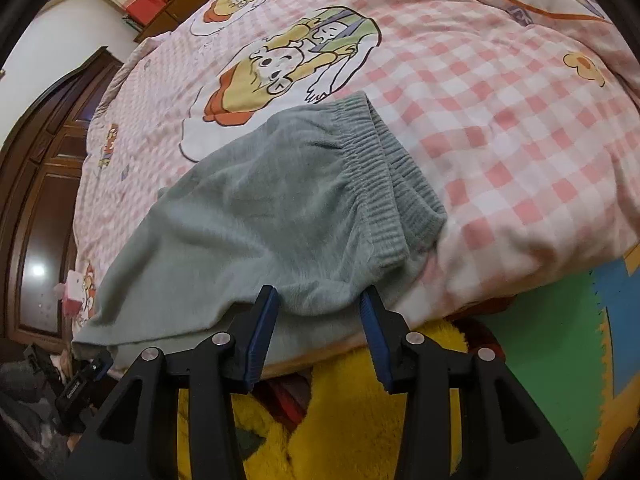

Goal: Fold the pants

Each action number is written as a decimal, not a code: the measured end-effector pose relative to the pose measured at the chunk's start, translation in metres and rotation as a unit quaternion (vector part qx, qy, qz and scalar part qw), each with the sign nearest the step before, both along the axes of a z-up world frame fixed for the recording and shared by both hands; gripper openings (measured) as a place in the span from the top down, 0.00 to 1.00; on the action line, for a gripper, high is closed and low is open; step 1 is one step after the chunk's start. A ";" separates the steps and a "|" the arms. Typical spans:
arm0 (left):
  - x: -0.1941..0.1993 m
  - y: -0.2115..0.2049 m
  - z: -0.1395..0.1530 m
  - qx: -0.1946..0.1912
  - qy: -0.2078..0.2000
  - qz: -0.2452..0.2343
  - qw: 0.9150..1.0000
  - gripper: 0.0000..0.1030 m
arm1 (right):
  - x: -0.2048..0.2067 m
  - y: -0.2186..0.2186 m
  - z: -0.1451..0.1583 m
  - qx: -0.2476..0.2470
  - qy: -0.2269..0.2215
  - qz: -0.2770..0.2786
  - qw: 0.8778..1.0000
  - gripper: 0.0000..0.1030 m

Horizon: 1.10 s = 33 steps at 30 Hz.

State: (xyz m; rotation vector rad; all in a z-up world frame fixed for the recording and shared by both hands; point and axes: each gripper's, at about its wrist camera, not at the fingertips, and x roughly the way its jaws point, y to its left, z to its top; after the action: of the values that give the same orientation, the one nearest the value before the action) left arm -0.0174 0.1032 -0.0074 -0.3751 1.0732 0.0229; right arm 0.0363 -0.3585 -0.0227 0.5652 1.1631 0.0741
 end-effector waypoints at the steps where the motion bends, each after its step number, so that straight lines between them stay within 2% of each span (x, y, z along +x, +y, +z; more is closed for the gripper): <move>1: 0.001 0.003 -0.001 0.004 0.001 0.008 1.000 0.35 | 0.002 0.000 -0.002 0.002 0.001 -0.004 1.000 0.58; 5: 0.012 0.017 -0.009 -0.012 0.000 0.030 0.999 0.35 | 0.009 -0.005 -0.010 0.011 0.008 -0.021 1.000 0.58; 10: 0.027 0.020 -0.016 -0.007 -0.005 0.040 0.999 0.38 | 0.013 -0.010 -0.010 0.011 0.006 -0.029 0.999 0.58; 11: 0.029 0.019 -0.017 -0.005 -0.006 0.040 0.999 0.44 | 0.014 -0.011 -0.010 0.009 0.005 -0.029 1.000 0.58; 12: 0.031 0.018 -0.018 -0.003 -0.005 0.040 0.999 0.55 | 0.016 -0.011 -0.009 0.007 0.004 -0.029 1.000 0.58; 17: 0.032 0.012 -0.016 0.005 -0.005 0.025 1.000 0.79 | 0.019 -0.015 -0.005 0.001 0.000 -0.038 0.999 0.58; 18: 0.030 0.013 -0.014 0.005 -0.007 0.023 1.000 0.85 | 0.020 -0.017 -0.004 0.000 -0.003 -0.040 0.999 0.60; 20: 0.025 0.013 -0.010 0.002 -0.012 0.019 1.000 0.89 | 0.021 -0.018 -0.002 -0.005 -0.005 -0.041 0.999 0.69; 21: 0.023 0.014 -0.007 -0.001 -0.015 0.016 1.000 0.89 | 0.022 -0.018 0.000 -0.010 -0.006 -0.040 0.999 0.80; 22: 0.020 0.014 -0.006 -0.003 -0.018 0.015 1.000 0.89 | 0.022 -0.018 0.003 -0.016 -0.010 -0.038 0.999 0.86; 27: 0.006 0.013 0.001 -0.004 -0.028 0.007 1.000 0.91 | 0.014 -0.022 0.028 -0.018 -0.056 -0.034 0.998 0.91; 31: 0.005 0.015 -0.009 -0.016 -0.015 0.020 1.000 0.90 | 0.010 -0.024 0.033 -0.009 -0.064 -0.027 0.998 0.91; 32: 0.006 0.017 -0.014 -0.024 -0.006 0.027 0.999 0.87 | 0.010 -0.024 0.031 -0.011 -0.061 -0.024 0.998 0.91; 33: 0.007 0.017 -0.017 -0.028 0.000 0.032 0.999 0.78 | 0.011 -0.022 0.027 -0.014 -0.053 -0.024 0.998 0.90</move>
State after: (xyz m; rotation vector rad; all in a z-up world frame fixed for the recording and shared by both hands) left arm -0.0106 0.1207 -0.0244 -0.4601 1.0630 0.0487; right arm 0.0468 -0.3809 0.0044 0.5570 1.0457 0.0468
